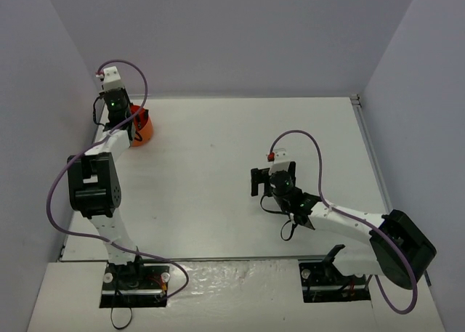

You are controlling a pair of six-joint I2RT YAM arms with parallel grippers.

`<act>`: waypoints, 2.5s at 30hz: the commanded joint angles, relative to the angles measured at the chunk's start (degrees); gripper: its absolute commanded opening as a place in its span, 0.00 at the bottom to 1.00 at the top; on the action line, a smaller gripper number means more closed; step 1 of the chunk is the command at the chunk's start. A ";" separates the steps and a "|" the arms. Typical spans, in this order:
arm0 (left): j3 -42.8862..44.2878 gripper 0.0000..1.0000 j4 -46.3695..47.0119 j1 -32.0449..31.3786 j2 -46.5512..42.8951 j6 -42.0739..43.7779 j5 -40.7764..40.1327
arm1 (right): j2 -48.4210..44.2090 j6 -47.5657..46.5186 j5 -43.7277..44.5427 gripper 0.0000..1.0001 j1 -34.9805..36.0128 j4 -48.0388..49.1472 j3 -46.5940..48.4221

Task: Organize the makeup

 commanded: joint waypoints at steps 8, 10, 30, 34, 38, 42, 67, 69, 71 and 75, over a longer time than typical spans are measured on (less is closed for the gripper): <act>-1.68 0.07 10.58 0.80 -2.85 -3.49 4.10 | 1.65 -0.54 -0.06 1.00 -0.28 4.02 2.46; -2.34 0.12 10.33 0.80 -3.80 -3.55 4.07 | 0.90 -0.54 -0.03 1.00 -0.30 3.64 2.49; 2.03 0.97 -43.57 -0.51 -37.91 -6.83 -1.84 | -21.54 -2.84 5.86 1.00 -0.35 -21.75 15.00; -0.34 0.97 -57.31 -0.46 -49.87 -7.88 -0.96 | -26.80 -2.36 8.77 1.00 -0.36 -25.71 17.75; -4.86 0.97 -67.04 -0.43 -62.27 -8.81 2.58 | -31.99 -2.90 10.10 1.00 -0.34 -28.27 19.15; -9.09 0.97 -73.21 -1.43 -71.61 -8.87 6.09 | -35.23 -3.72 12.25 1.00 -0.35 -32.17 21.20; -29.09 0.97 -70.34 -11.03 -82.89 -13.35 5.51 | -37.30 -4.76 17.41 1.00 -0.29 -34.36 21.44; -30.47 0.97 -69.12 -10.98 -82.67 -13.38 5.60 | -37.29 -4.76 17.50 1.00 -0.25 -34.36 21.36; -30.73 0.97 -68.79 -10.98 -82.59 -13.22 5.77 | -36.96 -4.76 17.66 1.00 -0.33 -34.36 21.36; -30.82 0.97 -69.14 -10.98 -82.76 -12.78 4.35 | -36.41 -4.58 17.84 1.00 -0.33 -34.31 21.36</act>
